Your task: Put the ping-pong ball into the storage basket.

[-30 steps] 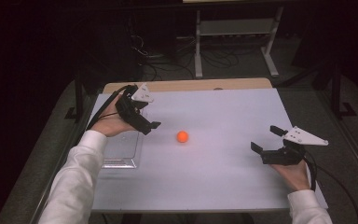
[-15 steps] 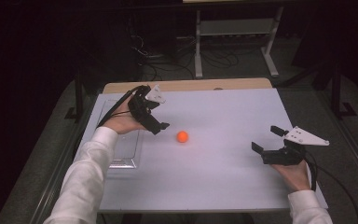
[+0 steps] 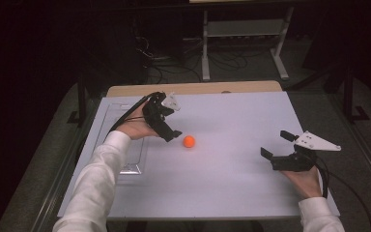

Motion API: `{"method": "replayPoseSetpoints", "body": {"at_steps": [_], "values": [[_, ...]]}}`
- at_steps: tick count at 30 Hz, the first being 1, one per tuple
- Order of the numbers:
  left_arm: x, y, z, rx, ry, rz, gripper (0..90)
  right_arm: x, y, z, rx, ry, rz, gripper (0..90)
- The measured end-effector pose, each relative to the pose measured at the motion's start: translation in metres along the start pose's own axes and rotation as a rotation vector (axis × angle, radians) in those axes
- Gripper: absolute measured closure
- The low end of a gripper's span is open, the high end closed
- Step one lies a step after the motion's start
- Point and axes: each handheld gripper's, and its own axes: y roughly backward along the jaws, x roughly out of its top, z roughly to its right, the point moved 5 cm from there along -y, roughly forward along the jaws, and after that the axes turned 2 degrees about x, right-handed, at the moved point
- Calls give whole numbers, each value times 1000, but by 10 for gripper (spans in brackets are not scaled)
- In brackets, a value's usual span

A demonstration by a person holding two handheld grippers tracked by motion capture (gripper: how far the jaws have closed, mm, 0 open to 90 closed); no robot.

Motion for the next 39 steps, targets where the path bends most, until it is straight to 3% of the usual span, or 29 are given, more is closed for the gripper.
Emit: {"method": "replayPoseSetpoints", "body": {"at_steps": [5, 17, 22, 29, 39], "values": [[1, -16, 4, -25, -21, -27, 0, -1, 1, 1, -2, -4, -2, 0], [2, -35, 5, -57, -28, -53, 0, -2, 3, 0, -5, 6, -17, 0], [3, -42, 8, -78, -31, -40, 0, -2, 3, 0, -6, 16, -17, 0], [1, -54, 13, -107, -53, -66, 0, -3, 4, 0, -9, 20, -22, 0], [-6, -63, 10, -131, -38, -110, 0, -3, 5, 1, -14, 19, -21, 0]]}}
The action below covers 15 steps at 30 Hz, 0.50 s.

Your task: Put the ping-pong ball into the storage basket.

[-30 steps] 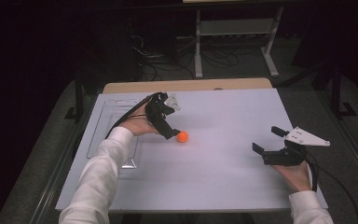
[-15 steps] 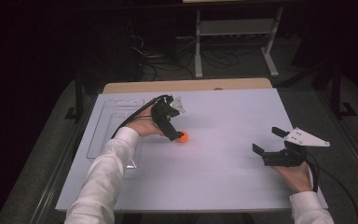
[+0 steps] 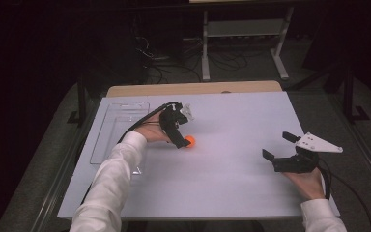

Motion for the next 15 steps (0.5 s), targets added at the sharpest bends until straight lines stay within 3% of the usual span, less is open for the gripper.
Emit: {"method": "replayPoseSetpoints", "body": {"at_steps": [15], "values": [[0, -12, 0, -43, -15, -43, 0, 0, 0, 0, -1, 1, -1, 0]]}}
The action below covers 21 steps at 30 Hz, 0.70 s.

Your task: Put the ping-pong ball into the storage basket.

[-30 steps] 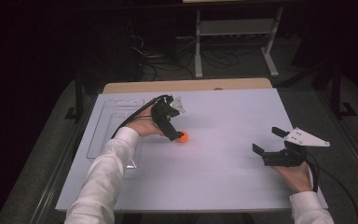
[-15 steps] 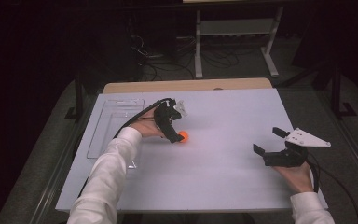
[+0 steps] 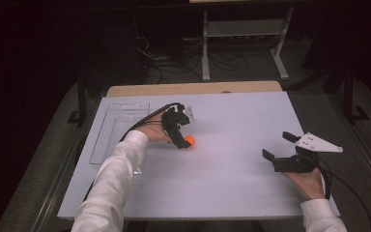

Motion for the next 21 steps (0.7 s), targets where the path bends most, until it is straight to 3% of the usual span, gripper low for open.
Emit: {"method": "replayPoseSetpoints", "body": {"at_steps": [21], "values": [[-1, -21, 3, -42, -14, -52, 0, -1, 0, 1, 3, -2, -5, 0]]}}
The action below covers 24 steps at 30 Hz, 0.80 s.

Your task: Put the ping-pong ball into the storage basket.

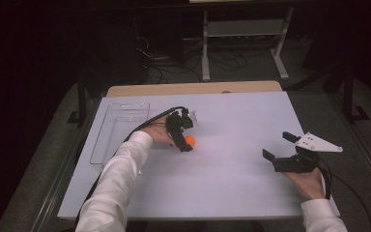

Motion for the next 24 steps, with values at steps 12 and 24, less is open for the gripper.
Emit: {"method": "replayPoseSetpoints", "body": {"at_steps": [12, 24], "values": [[-1, -8, 2, -13, -7, -23, 0, -1, -1, 0, 4, -2, -10, 0], [-3, -17, 4, -35, -14, -53, 8, -1, -1, 0, 6, -2, -7, 0]]}}
